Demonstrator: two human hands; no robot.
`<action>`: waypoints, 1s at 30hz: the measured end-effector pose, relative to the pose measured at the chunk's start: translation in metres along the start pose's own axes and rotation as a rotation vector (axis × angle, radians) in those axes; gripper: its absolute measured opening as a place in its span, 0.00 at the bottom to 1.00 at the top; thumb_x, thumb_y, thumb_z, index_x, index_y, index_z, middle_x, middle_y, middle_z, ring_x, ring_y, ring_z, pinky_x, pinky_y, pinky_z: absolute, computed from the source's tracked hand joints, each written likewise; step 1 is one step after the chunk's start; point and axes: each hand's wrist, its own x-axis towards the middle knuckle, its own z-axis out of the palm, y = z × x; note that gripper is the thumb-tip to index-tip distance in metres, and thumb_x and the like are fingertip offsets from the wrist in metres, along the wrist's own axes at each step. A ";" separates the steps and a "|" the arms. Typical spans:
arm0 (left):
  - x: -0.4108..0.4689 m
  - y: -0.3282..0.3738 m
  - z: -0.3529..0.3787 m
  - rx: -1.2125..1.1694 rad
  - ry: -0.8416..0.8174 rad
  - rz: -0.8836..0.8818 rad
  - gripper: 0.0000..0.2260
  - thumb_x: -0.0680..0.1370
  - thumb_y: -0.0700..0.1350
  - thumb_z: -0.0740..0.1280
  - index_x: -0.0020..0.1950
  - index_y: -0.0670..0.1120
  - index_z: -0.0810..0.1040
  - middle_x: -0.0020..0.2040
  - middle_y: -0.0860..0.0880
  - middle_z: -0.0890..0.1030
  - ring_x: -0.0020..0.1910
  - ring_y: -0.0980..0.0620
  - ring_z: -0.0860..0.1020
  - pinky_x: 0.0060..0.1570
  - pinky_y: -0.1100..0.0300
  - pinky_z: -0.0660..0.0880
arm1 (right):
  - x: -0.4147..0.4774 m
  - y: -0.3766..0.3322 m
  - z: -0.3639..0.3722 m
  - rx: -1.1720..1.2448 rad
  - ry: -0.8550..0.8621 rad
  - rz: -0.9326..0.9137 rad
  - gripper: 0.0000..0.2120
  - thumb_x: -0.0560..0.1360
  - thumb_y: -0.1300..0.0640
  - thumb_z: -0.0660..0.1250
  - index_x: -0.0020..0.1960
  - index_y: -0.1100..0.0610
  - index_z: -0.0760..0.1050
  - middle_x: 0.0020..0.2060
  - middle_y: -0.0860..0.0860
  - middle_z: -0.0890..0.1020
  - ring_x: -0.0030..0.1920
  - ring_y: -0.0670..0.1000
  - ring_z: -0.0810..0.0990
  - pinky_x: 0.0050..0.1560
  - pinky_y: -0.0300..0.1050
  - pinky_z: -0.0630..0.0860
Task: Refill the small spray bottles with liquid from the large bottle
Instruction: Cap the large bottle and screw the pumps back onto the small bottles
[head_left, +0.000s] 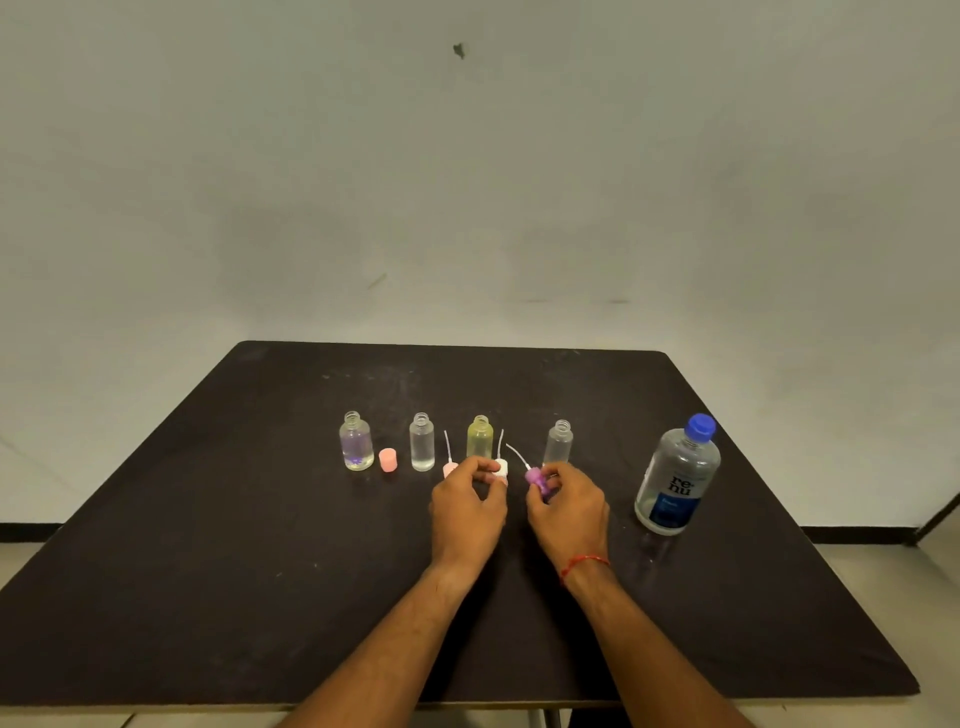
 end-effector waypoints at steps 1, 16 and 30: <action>0.000 0.003 0.002 -0.007 -0.010 0.002 0.06 0.77 0.43 0.71 0.49 0.55 0.81 0.43 0.56 0.83 0.28 0.54 0.82 0.37 0.52 0.82 | -0.001 0.001 -0.005 0.010 0.013 -0.005 0.08 0.71 0.57 0.74 0.49 0.49 0.79 0.42 0.44 0.79 0.39 0.41 0.77 0.42 0.33 0.77; 0.004 0.014 0.051 0.039 -0.095 -0.024 0.18 0.75 0.49 0.73 0.64 0.51 0.78 0.61 0.53 0.81 0.48 0.47 0.84 0.51 0.49 0.82 | 0.005 -0.009 -0.070 0.322 0.323 -0.122 0.13 0.71 0.66 0.74 0.55 0.60 0.82 0.45 0.51 0.80 0.44 0.41 0.80 0.44 0.24 0.75; 0.040 0.033 0.082 0.094 -0.167 0.000 0.11 0.75 0.50 0.75 0.55 0.50 0.81 0.43 0.57 0.83 0.37 0.58 0.81 0.45 0.58 0.81 | 0.019 -0.005 -0.098 0.406 0.321 -0.031 0.12 0.73 0.65 0.73 0.54 0.53 0.82 0.40 0.40 0.81 0.44 0.36 0.81 0.45 0.23 0.74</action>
